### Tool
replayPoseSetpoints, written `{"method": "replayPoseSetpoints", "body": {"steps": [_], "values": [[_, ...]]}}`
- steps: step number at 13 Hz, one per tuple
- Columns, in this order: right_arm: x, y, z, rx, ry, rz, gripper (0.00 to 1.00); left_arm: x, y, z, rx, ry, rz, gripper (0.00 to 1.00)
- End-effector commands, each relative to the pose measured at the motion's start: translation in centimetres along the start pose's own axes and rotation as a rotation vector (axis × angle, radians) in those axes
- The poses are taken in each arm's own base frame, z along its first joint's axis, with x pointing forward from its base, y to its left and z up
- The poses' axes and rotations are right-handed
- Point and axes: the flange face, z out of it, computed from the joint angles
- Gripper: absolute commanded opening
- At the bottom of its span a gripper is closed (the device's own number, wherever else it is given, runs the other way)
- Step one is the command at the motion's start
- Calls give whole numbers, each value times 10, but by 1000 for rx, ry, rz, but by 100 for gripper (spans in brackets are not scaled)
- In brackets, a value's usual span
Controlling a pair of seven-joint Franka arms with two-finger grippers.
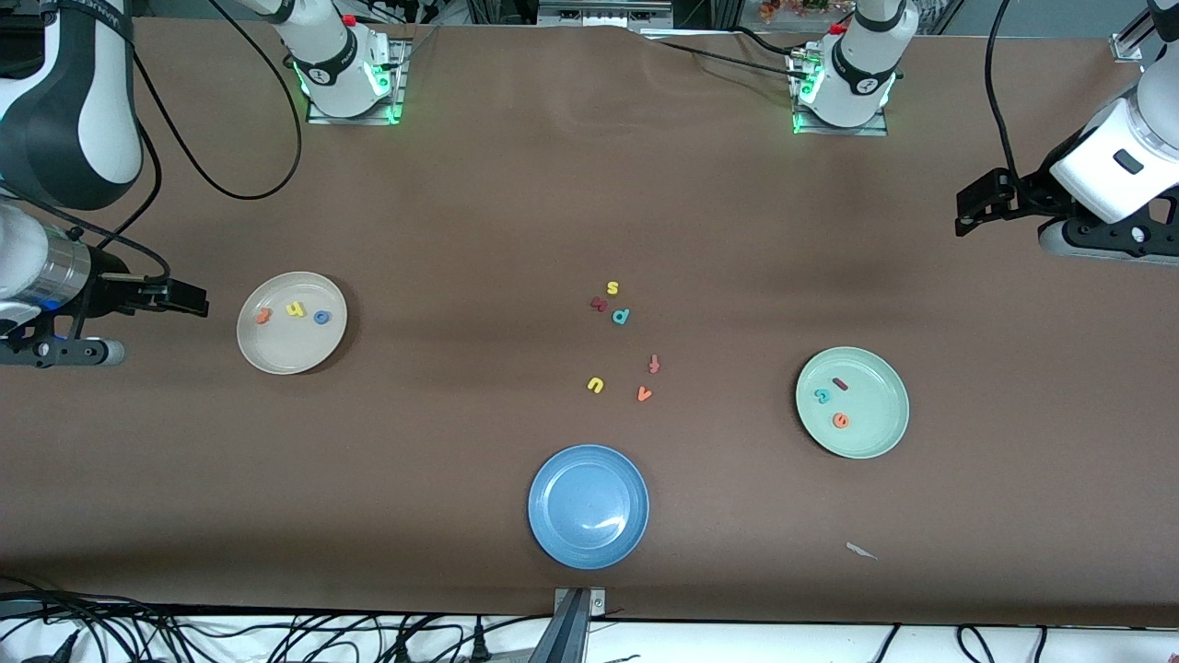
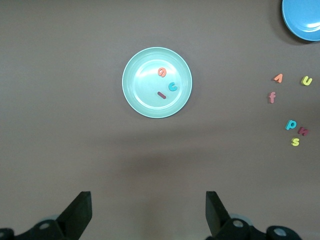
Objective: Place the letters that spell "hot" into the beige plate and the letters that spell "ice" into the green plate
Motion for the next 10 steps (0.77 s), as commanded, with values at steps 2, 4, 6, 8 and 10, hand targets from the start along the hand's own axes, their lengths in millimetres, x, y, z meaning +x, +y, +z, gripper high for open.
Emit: {"method": "replayPoseSetpoints", "body": {"steps": [2, 4, 6, 8, 10], "values": [[-1, 13, -13, 45, 8, 24, 99, -3, -1, -8, -5, 11, -9, 100], [-2, 15, -17, 15, 22, 3, 99, -3, 2, -7, -3, 10, -12, 100], [-4, 21, -20, 24, 29, 2, 99, -2, -3, -7, -3, 8, -13, 100], [-7, 22, -24, 7, 33, -7, 99, -1, -3, -6, -3, 8, -13, 100], [-10, 21, -30, 12, 39, 35, 99, -3, -2, -7, -4, 7, -12, 100]]}}
